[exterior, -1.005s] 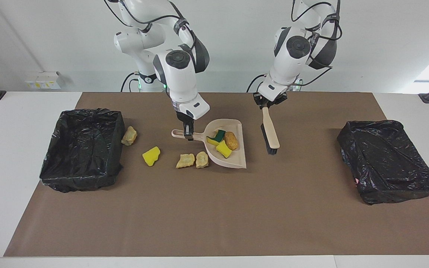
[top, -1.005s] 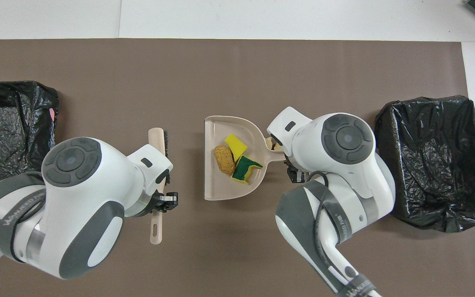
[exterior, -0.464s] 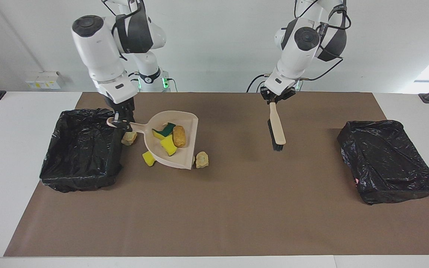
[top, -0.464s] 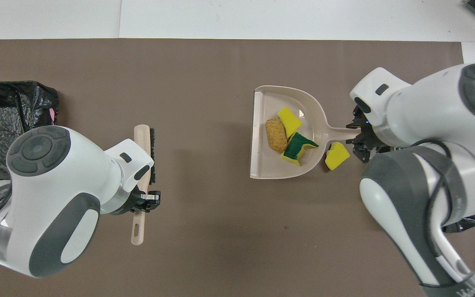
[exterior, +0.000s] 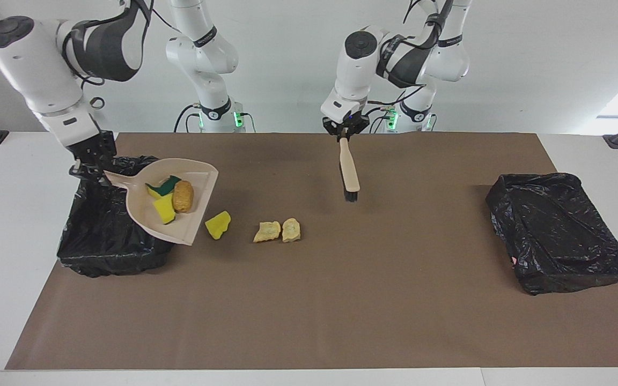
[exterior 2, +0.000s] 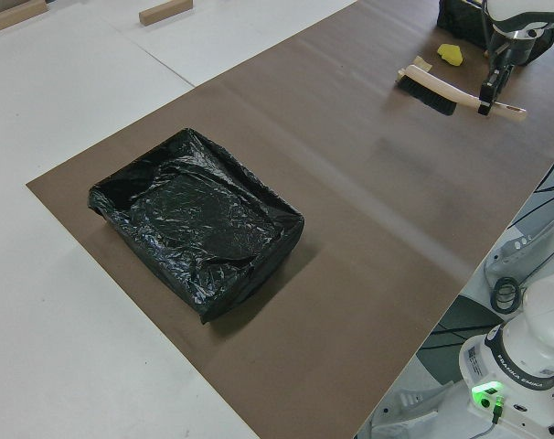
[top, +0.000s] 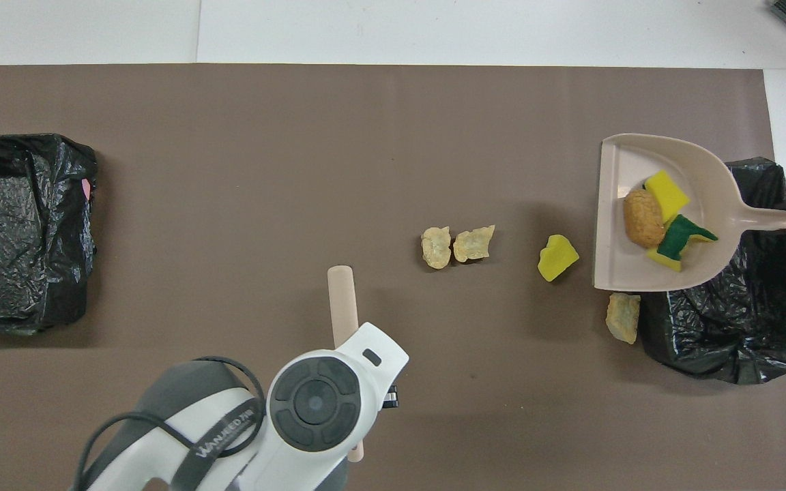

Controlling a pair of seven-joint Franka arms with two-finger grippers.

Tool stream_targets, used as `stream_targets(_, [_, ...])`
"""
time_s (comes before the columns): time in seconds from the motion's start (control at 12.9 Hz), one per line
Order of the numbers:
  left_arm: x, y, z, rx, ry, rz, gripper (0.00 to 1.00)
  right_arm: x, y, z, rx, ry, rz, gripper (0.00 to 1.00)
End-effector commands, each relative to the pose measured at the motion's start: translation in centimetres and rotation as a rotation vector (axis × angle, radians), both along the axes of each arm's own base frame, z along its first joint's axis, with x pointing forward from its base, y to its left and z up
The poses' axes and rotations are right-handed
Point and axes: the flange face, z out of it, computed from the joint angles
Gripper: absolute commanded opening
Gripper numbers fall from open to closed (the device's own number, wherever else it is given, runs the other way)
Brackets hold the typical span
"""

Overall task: Sweep and dump trash in bin
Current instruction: 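Carry the loaded dustpan to the bin farthest right with the right gripper, then tip the dustpan over the bin with the right gripper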

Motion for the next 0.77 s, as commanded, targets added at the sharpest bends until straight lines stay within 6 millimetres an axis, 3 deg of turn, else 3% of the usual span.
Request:
stream_targets(0.0, [-2.3,-1.5,-2.7,-0.035,0.008,0.018,0.00,-1.1,-4.4,0.7,-0.078,0.012,0.019,0.00])
stream_targets(0.08, [-3.3,-2.2,-3.9,-0.050,0.022,0.020,0.00,-1.7,-6.2,0.9,-0.135,0.025,0.022,0.00])
stream_targets(0.23, [-3.8,-2.4,-4.8,-0.060,0.014,0.012,0.00,-1.8,-7.5,1.8,-0.303,0.007,0.090,0.00])
stream_targets(0.46, [-5.2,-2.5,-5.6,-0.062,0.050,0.018,0.00,-2.5,-8.1,1.6,-0.458,0.069,0.145,0.00])
stream_targets(0.7, [-6.1,-2.4,-7.0,-0.050,0.058,0.017,0.00,-3.3,-7.0,0.3,-0.583,0.144,0.214,0.00])
